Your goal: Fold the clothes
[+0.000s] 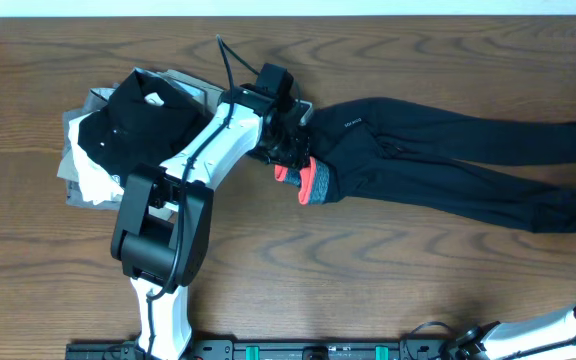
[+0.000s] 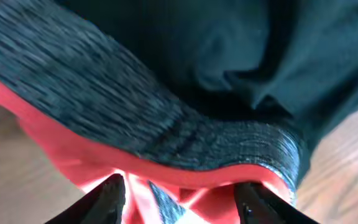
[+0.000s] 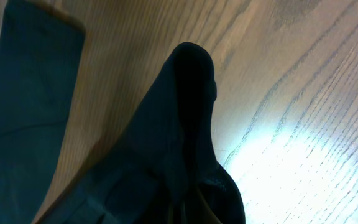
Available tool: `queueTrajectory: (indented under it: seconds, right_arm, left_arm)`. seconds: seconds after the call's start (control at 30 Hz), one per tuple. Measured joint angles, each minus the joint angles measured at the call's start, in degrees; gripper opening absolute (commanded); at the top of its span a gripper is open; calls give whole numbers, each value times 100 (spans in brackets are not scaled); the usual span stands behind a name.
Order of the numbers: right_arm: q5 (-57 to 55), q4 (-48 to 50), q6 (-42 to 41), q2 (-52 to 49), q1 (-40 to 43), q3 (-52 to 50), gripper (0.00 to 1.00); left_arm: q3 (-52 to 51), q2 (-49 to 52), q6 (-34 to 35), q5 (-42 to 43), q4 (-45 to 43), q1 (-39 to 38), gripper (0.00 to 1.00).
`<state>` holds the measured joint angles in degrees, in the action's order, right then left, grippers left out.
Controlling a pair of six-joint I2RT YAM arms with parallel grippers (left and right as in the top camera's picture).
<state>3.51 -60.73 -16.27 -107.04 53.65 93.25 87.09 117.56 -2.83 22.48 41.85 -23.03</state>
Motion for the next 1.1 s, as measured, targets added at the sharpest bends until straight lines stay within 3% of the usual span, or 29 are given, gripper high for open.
queueTrajectory:
  seconds: [0.33, 0.37, 0.5, 0.57, 0.6, 0.63, 0.67, 0.83, 0.87, 0.9, 0.93, 1.1]
  right_arm:
    - [0, 9, 0, 0, -37, 0, 1]
    - [0, 9, 0, 0, -37, 0, 1]
    - [0, 9, 0, 0, -37, 0, 1]
    - [0, 9, 0, 0, -37, 0, 1]
    - [0, 9, 0, 0, -37, 0, 1]
    - [2, 9, 0, 0, -37, 0, 1]
    - [2, 9, 0, 0, -37, 0, 1]
    - [4, 15, 0, 0, -37, 0, 1]
    - [9, 15, 0, 0, -37, 0, 1]
    - [11, 15, 0, 0, -37, 0, 1]
    - [13, 13, 0, 0, -37, 0, 1]
    - [15, 11, 0, 0, -37, 0, 1]
  left_arm:
    - [-2, 0, -15, -44, -87, 26, 59]
    - [-2, 0, -28, -46, -175, 33, 56]
    - [-2, 0, -63, -61, -382, 48, 19]
    - [-2, 0, -98, -61, -389, 46, 14]
    - [-2, 0, -125, -63, -350, 46, 17]
    - [-2, 0, -142, -63, -302, 44, 28]
    - [-2, 0, -208, -68, -240, 39, 31]
    - [-2, 0, -273, -63, -122, 31, 31]
    - [-2, 0, -299, -63, -133, 31, 37]
    - [-2, 0, -343, -63, -144, 31, 51]
    - [-2, 2, -396, -68, -166, 31, 57]
    - [-2, 52, -437, -306, -310, 31, 59]
